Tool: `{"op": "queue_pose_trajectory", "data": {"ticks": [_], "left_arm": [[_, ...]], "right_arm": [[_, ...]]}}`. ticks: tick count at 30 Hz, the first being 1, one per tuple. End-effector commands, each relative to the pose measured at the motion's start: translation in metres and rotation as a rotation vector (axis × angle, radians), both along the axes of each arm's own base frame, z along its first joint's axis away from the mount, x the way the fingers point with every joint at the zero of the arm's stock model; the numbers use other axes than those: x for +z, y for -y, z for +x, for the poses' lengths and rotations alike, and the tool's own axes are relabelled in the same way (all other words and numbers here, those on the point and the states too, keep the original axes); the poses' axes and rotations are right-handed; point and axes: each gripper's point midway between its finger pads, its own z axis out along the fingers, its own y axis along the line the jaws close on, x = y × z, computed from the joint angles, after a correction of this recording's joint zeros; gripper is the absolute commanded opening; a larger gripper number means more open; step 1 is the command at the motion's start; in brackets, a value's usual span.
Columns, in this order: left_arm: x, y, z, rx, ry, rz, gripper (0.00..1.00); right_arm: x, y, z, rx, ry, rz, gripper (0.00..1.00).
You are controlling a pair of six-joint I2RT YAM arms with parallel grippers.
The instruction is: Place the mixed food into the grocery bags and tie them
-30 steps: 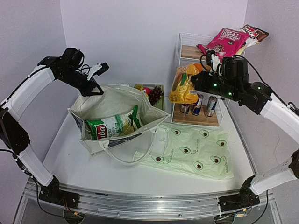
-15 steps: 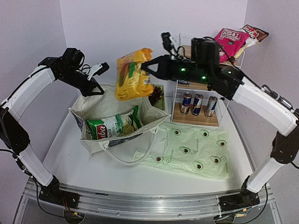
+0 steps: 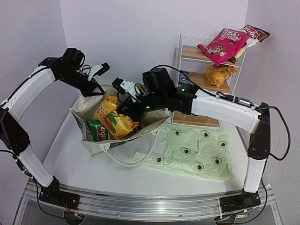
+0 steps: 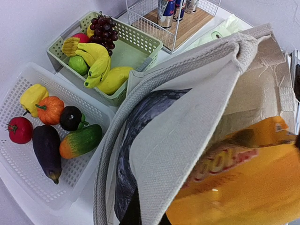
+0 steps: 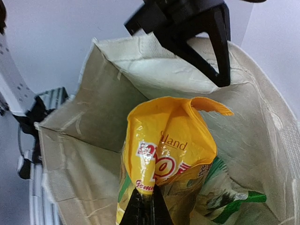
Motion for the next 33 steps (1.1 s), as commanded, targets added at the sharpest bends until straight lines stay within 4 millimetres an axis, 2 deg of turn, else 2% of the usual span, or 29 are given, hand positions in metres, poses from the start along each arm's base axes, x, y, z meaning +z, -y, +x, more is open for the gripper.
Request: {"op": "queue_pose_trajectory", "data": {"ticks": [1,2,4,6,9,10,13,15,17,19,20,25,27,29,31,33], "left_arm": [[0.032,0.002,0.0,-0.01,0.096,-0.057,0.0],[0.032,0.002,0.0,-0.009,0.095,-0.055,0.0],[0.031,0.003,-0.001,-0.011,0.092,-0.052,0.0],[0.03,0.002,0.0,-0.01,0.089,-0.051,0.0],[0.028,0.003,0.002,-0.012,0.088,-0.052,0.0],[0.028,0.004,0.002,-0.013,0.087,-0.053,0.0],[0.028,0.005,0.002,-0.017,0.085,-0.056,0.0],[0.028,0.005,0.003,-0.018,0.085,-0.057,0.0],[0.028,0.005,0.002,-0.02,0.085,-0.056,0.0],[0.028,0.005,0.002,-0.02,0.086,-0.056,0.0],[0.028,0.005,0.002,-0.02,0.086,-0.056,0.0],[0.028,0.005,0.001,-0.02,0.086,-0.058,0.0],[0.029,0.004,0.001,-0.019,0.09,-0.058,0.0],[0.03,0.004,0.0,-0.019,0.093,-0.058,0.0],[0.03,0.003,0.0,-0.019,0.094,-0.054,0.0],[0.03,0.003,0.0,-0.017,0.093,-0.052,0.0]], "right_arm": [[0.044,-0.001,0.034,-0.128,0.233,0.004,0.33],[0.047,0.002,0.034,-0.143,0.222,-0.002,0.51],[0.062,0.007,0.031,-0.164,0.184,0.019,0.73],[0.084,0.015,0.027,-0.184,0.154,0.061,0.82],[0.114,0.034,0.025,-0.249,0.138,0.119,0.83],[0.124,0.045,0.026,-0.284,0.141,0.133,0.83],[0.125,0.088,0.05,-0.452,0.082,0.147,0.81],[0.112,0.127,0.078,-0.605,-0.069,0.193,0.78],[0.087,0.167,0.106,-0.759,-0.244,0.239,0.7],[0.068,0.202,0.126,-0.904,-0.363,0.287,0.61],[0.059,0.211,0.131,-0.946,-0.377,0.284,0.59],[0.046,0.23,0.146,-1.031,-0.278,0.219,0.5],[0.048,0.233,0.15,-0.989,-0.114,0.115,0.46],[0.048,0.242,0.157,-0.939,0.129,-0.034,0.41],[0.044,0.242,0.163,-0.854,0.368,-0.161,0.38],[0.041,0.244,0.168,-0.799,0.51,-0.252,0.38]]}}
